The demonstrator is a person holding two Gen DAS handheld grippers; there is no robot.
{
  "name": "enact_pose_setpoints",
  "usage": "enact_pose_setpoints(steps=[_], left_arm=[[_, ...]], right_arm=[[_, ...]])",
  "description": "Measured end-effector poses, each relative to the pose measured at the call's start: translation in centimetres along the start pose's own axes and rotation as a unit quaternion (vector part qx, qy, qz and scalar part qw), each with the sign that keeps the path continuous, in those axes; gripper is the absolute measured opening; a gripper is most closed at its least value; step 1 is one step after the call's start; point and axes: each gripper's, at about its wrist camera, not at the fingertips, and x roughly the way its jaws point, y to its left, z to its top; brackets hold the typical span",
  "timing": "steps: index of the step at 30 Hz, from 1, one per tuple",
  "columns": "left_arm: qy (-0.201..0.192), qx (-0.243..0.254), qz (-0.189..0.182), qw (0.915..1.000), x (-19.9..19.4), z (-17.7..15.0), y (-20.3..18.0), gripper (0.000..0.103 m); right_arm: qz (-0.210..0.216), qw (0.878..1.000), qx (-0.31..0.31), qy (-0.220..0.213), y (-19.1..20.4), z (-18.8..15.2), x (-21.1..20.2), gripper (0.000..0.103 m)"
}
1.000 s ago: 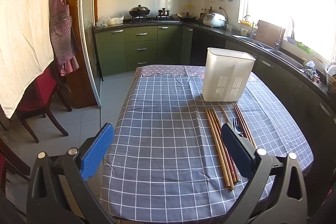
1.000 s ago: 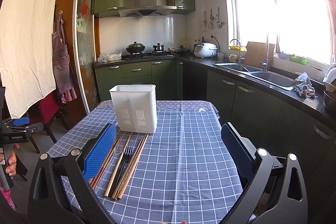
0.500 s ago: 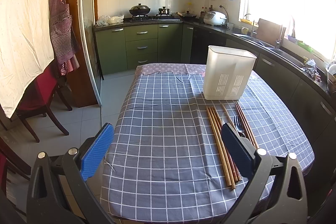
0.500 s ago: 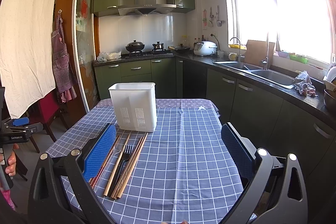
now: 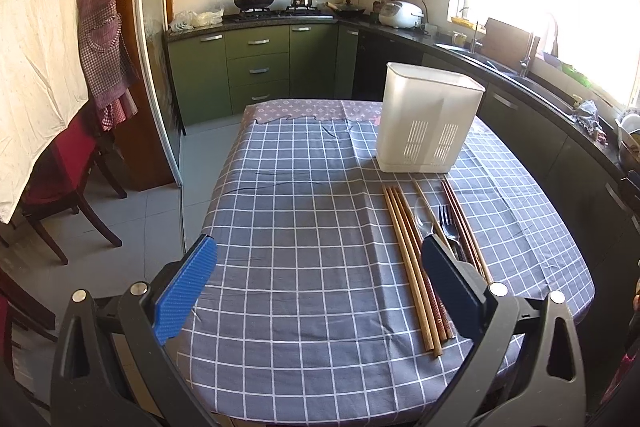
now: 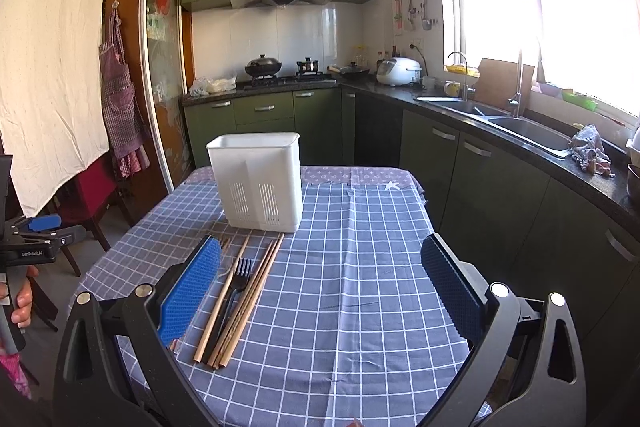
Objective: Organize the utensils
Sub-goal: 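Grasp the clear plastic spoon with the left gripper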
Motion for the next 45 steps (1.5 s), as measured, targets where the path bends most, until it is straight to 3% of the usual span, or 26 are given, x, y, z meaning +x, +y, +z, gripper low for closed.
enact_pose_setpoints(steps=[5,10,15,18,19,24,31,45], left_arm=[[0.066,0.024,-0.014,0.9974,4.0,0.9,-2.0,0.097],[0.145,0.030,-0.043,0.9880,8.4,1.7,-4.4,0.097],[0.191,0.026,-0.095,0.9766,11.3,2.9,-7.2,0.097],[0.220,0.034,-0.112,0.9686,12.8,3.2,-9.2,0.087],[0.232,0.038,-0.115,0.9653,13.2,3.2,-9.9,0.077],[0.272,0.052,-0.116,0.9538,15.1,2.7,-12.0,0.056],[0.299,0.048,-0.104,0.9472,17.3,2.4,-12.9,0.021],[0.317,0.063,-0.074,0.9436,21.9,1.7,-15.6,0.011]], right_arm=[[-0.037,0.996,-0.048,0.070,0.2,0.3,5.2,0.099],[-0.009,0.988,-0.048,0.147,-0.1,0.3,10.5,0.099],[0.015,0.979,-0.010,0.204,-1.4,0.3,14.1,0.099],[0.013,0.974,-0.007,0.227,-1.9,0.2,15.6,0.098],[0.012,0.972,-0.008,0.234,-2.0,0.1,16.0,0.096],[0.019,0.966,0.001,0.258,-2.4,-0.6,17.1,0.082],[0.022,0.965,-0.014,0.259,-1.8,-1.1,17.1,0.081],[0.023,0.967,-0.027,0.254,-1.2,-0.7,16.8,0.081]])
